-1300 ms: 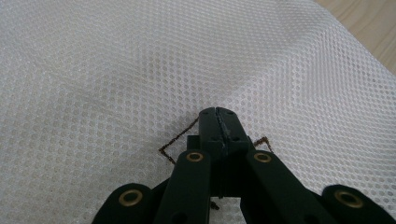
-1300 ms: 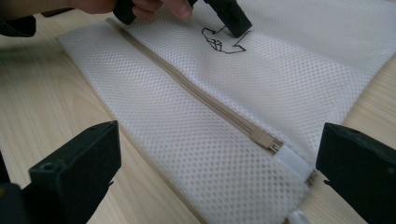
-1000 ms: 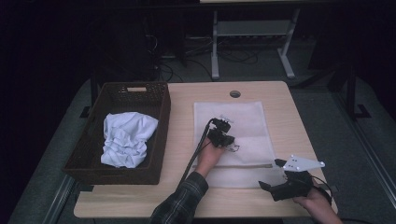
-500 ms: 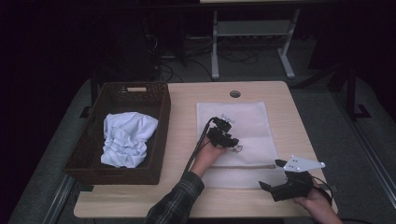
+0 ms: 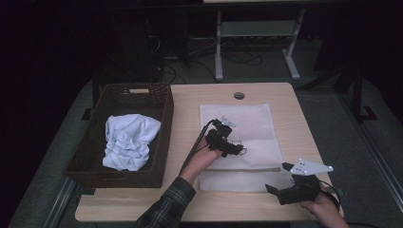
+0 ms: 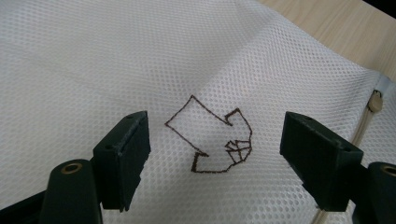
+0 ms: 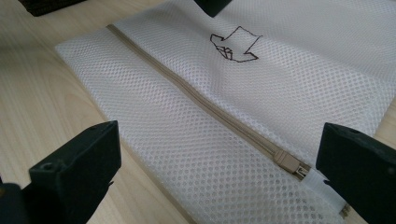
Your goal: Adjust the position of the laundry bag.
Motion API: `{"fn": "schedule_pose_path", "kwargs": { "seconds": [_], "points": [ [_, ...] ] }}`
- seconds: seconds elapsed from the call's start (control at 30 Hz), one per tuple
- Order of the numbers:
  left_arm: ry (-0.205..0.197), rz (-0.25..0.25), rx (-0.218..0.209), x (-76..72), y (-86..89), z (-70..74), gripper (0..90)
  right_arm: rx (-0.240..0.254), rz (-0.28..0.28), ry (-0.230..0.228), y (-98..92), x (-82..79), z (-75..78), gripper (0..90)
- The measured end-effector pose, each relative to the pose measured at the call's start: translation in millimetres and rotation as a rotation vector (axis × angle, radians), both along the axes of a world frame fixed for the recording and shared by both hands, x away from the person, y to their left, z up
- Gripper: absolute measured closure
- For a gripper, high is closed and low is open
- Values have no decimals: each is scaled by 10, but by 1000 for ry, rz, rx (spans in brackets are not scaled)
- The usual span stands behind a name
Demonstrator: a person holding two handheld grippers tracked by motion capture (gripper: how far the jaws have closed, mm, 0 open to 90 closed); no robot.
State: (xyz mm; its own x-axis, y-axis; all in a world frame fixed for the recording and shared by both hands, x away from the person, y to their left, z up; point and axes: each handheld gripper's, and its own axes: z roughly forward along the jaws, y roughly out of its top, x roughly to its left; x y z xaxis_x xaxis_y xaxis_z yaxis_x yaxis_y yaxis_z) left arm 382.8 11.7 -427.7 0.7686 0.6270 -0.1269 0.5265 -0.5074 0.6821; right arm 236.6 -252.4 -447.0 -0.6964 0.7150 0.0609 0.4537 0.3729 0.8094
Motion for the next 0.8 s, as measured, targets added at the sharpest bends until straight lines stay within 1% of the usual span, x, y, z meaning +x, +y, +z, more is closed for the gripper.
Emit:
{"fn": "schedule_pose_path", "kwargs": {
  "seconds": [0.07, 0.1, 0.13, 0.2, 0.23, 0.33, 0.53, 0.73, 0.8],
  "points": [
    [-5, -7, -8, -37, 38, 23, 240, 0, -2, 0, -1, -3, 0, 0],
    [-21, -16, -3, -83, 78, 45, 240, 0, -2, 0, -1, -2, -2, 0],
    [-21, -16, -3, -83, 78, 45, 239, -1, -1, 0, -1, 0, -4, 0],
    [-35, -14, 10, -140, 148, 70, 236, -2, 0, 1, 2, 5, -8, 0],
    [-35, -14, 10, -140, 148, 70, 237, -2, 0, 1, 2, 5, -8, 0],
    [-52, -9, -8, -205, 247, 106, 237, 0, -3, 2, 0, 6, -9, 0],
    [-86, -10, -13, -352, 396, 146, 236, 0, -7, 6, -6, 12, -15, 0],
    [-101, 0, -31, -481, 547, 137, 226, -2, -13, 13, -15, 26, -21, 0],
    [-101, 5, -34, -521, 593, 125, 226, -2, -13, 13, -18, 35, -23, 0]
  ]
}}
